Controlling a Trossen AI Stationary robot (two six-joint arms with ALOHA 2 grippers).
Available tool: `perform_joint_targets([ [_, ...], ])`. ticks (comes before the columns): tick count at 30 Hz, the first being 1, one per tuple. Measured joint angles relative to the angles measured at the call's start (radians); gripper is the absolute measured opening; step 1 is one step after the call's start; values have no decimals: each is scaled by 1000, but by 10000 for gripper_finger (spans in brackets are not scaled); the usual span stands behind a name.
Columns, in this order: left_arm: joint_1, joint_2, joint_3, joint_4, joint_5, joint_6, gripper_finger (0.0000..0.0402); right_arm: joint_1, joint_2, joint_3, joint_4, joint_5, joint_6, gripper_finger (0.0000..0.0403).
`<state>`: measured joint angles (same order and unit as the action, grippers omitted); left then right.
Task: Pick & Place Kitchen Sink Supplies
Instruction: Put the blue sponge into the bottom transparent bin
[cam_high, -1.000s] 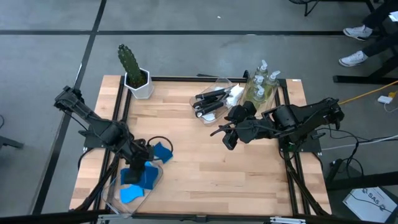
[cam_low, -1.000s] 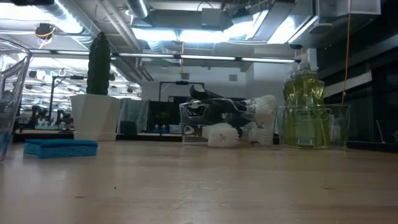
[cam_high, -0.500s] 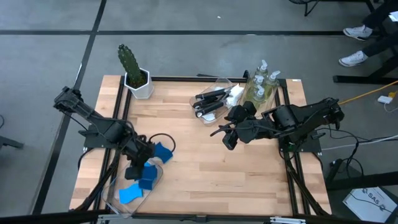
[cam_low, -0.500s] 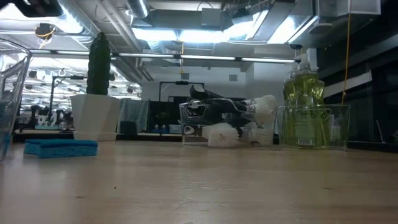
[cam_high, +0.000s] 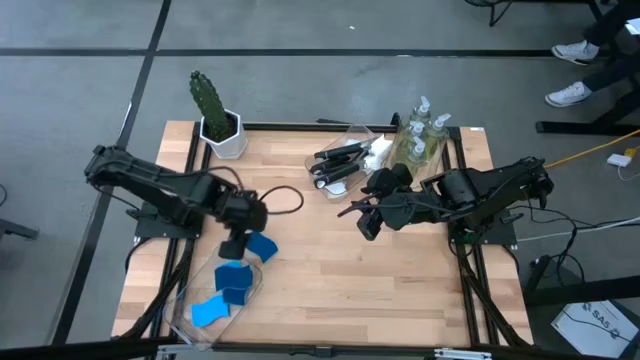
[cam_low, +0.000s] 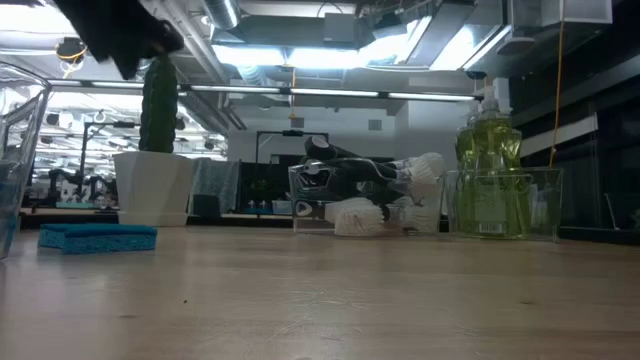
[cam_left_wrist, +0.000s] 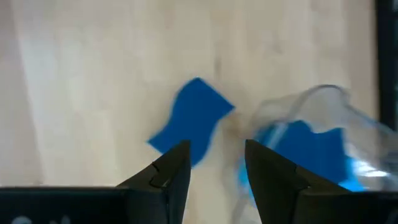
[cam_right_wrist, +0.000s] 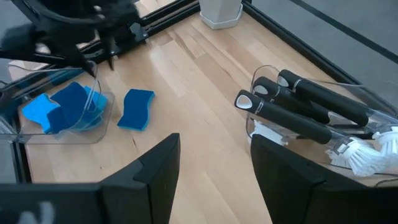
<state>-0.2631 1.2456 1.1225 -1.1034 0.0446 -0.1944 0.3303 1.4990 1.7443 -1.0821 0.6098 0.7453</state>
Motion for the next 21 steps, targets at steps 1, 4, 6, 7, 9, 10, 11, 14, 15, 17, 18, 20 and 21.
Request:
perform_joint_targets([
  [1,19,10,0,0,-6,25,144,0,0,0,0,0,7,196],
  [4,67,49,0,0,-9,97,144,0,0,0,0,0,11,196],
  [6,92,84,0,1,-9,159,144,0,1,0,0,0,15,196],
  [7,103,103,0,3,-9,194,144,0,4,0,0,0,20,196],
  [9,121,144,0,12,-9,262,143,0,6,0,0,0,30,196],
  [10,130,168,0,17,-8,291,143,0,11,0,0,0,31,196],
  [11,136,191,0,22,-8,314,143,0,17,0,0,0,31,196],
  [14,150,260,0,37,-8,364,143,0,33,0,-17,-1,30,196],
  [15,151,283,0,38,-6,381,143,0,38,0,-22,-1,31,196],
  [17,151,327,0,37,5,421,143,0,46,0,-34,1,32,196],
  [18,151,345,0,38,17,445,143,0,46,-1,-44,12,33,196],
  [20,151,376,-9,44,57,489,143,4,44,-1,-62,44,44,196],
  [21,150,389,-18,55,79,507,143,7,38,-1,-71,54,53,196],
])
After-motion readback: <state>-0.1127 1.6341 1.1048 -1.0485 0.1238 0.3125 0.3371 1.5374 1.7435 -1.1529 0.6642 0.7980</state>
